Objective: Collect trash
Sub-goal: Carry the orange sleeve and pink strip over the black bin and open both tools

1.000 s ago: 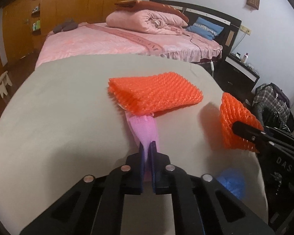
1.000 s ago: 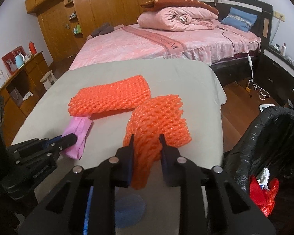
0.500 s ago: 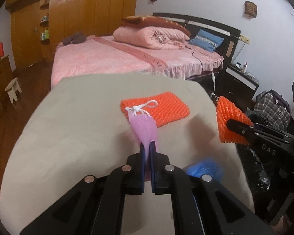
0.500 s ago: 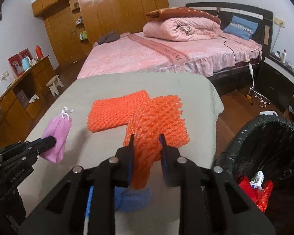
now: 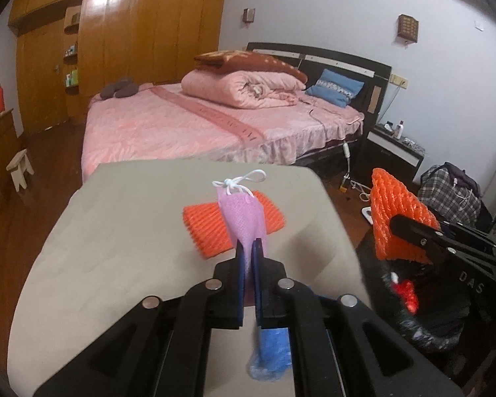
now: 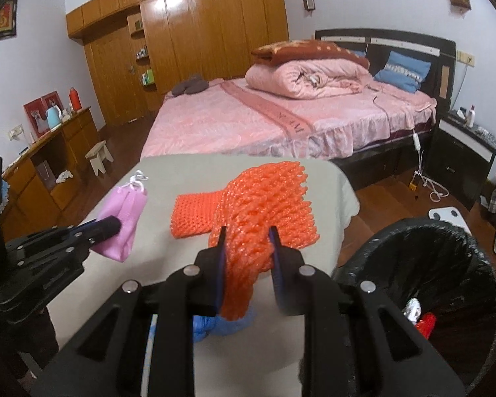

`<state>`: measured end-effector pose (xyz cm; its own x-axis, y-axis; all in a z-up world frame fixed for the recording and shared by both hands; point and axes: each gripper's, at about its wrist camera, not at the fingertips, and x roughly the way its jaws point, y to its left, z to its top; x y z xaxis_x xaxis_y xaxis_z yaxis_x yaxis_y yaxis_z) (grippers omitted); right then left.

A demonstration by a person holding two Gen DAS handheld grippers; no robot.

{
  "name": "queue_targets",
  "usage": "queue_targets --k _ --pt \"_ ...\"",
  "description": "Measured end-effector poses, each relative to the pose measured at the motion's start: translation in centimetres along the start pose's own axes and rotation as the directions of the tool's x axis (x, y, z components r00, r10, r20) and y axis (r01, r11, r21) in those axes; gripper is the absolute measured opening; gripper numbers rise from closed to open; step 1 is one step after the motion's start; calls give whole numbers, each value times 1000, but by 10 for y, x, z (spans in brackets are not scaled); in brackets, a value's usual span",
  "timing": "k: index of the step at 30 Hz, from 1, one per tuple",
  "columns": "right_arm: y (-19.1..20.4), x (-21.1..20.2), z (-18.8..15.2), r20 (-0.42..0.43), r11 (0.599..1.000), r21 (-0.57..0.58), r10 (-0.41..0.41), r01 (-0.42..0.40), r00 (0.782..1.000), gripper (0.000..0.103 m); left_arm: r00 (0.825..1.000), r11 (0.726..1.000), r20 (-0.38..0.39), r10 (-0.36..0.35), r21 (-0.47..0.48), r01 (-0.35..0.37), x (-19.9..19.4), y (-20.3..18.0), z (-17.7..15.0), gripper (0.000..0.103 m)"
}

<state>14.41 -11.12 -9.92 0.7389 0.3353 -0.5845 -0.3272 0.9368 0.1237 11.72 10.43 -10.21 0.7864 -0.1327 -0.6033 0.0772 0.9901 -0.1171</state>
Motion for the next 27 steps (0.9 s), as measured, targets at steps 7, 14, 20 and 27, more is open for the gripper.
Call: queue_targets --k 7,14,20,27 --pt "-13 -36 4 50 1000 9 -26 26 998 22 998 998 30 -48 33 47 -18 -33 10 5" --pt "-33 -66 2 93 997 14 -80 79 992 22 994 993 47 -103 71 99 -30 -68 16 5" --pt "-54 -89 -3 121 991 41 -132 128 984 22 987 984 62 -150 109 142 -39 -97 21 5" --pt "-80 -110 -12 131 979 66 -200 193 971 22 977 970 65 -201 154 189 -48 -129 22 5"
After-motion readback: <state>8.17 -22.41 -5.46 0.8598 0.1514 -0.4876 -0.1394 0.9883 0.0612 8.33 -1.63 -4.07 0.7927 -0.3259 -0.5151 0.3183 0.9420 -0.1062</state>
